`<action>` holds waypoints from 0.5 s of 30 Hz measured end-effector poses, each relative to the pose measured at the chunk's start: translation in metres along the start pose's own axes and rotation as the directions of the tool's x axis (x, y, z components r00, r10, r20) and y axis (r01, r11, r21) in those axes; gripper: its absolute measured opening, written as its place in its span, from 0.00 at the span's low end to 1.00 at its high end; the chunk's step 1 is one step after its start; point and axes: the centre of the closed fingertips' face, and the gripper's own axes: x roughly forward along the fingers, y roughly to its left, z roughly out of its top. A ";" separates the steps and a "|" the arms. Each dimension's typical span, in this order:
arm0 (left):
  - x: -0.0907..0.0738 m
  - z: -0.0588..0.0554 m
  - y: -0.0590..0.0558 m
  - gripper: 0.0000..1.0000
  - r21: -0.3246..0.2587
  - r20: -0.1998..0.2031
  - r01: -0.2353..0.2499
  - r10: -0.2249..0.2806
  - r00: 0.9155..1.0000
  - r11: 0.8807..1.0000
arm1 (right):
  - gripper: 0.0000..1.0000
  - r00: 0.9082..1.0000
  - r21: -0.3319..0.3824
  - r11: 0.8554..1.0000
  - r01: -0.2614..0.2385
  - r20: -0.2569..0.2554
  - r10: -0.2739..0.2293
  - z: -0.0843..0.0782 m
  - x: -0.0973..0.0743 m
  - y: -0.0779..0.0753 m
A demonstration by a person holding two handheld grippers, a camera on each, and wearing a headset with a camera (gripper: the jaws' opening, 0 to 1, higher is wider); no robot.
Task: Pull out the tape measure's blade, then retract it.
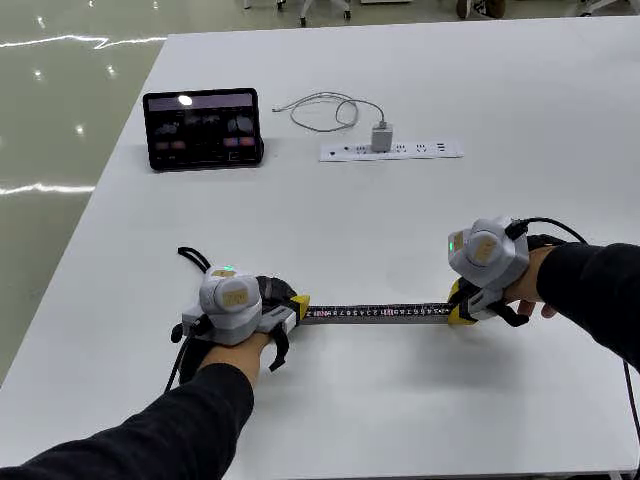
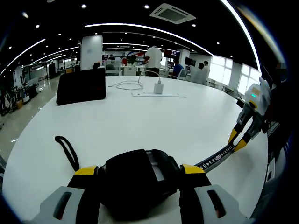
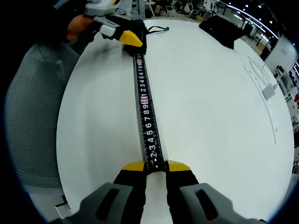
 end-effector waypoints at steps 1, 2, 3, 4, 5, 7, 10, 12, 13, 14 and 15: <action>0.000 0.000 0.000 0.65 0.001 0.000 0.000 0.000 1.000 1.000 | 0.11 1.000 0.000 1.000 0.000 0.001 0.000 0.000 0.000 0.001; 0.000 0.000 0.000 0.65 0.004 -0.001 0.000 0.000 1.000 1.000 | 0.11 1.000 0.001 1.000 -0.001 0.001 0.001 0.000 0.001 0.001; 0.000 0.000 0.000 0.65 0.005 -0.002 0.000 0.000 1.000 1.000 | 0.11 1.000 0.001 1.000 -0.001 0.001 0.001 0.000 0.000 0.002; 0.000 0.000 0.000 0.65 0.006 -0.002 0.000 0.000 1.000 1.000 | 0.11 1.000 0.002 1.000 -0.001 0.001 0.001 0.001 0.000 0.003; 0.000 -0.001 0.000 0.65 0.007 -0.003 -0.001 0.001 1.000 1.000 | 0.11 1.000 0.003 1.000 -0.001 0.001 0.001 0.001 -0.001 0.004; 0.000 -0.001 0.001 0.65 0.008 -0.008 -0.003 0.003 1.000 1.000 | 0.12 1.000 0.005 1.000 -0.001 0.001 0.001 0.001 -0.001 0.004; 0.000 -0.001 0.001 0.65 0.012 -0.010 -0.006 0.006 1.000 1.000 | 0.12 1.000 0.010 1.000 -0.001 0.003 0.001 0.001 -0.001 0.004; 0.000 -0.001 0.001 0.64 0.020 -0.015 -0.010 0.011 1.000 1.000 | 0.12 1.000 0.013 1.000 0.001 0.004 -0.001 0.002 -0.001 0.003; 0.000 -0.002 0.001 0.64 0.019 -0.019 -0.012 0.012 1.000 1.000 | 0.12 1.000 0.011 1.000 0.001 0.003 -0.001 0.002 -0.001 0.003; 0.000 -0.002 0.001 0.64 0.017 -0.021 -0.012 0.012 1.000 1.000 | 0.11 1.000 0.008 1.000 0.001 0.002 -0.001 0.002 -0.001 0.003; 0.000 -0.002 0.001 0.64 0.017 -0.021 -0.011 0.011 1.000 1.000 | 0.11 1.000 0.008 1.000 0.001 0.002 -0.001 0.002 -0.001 0.004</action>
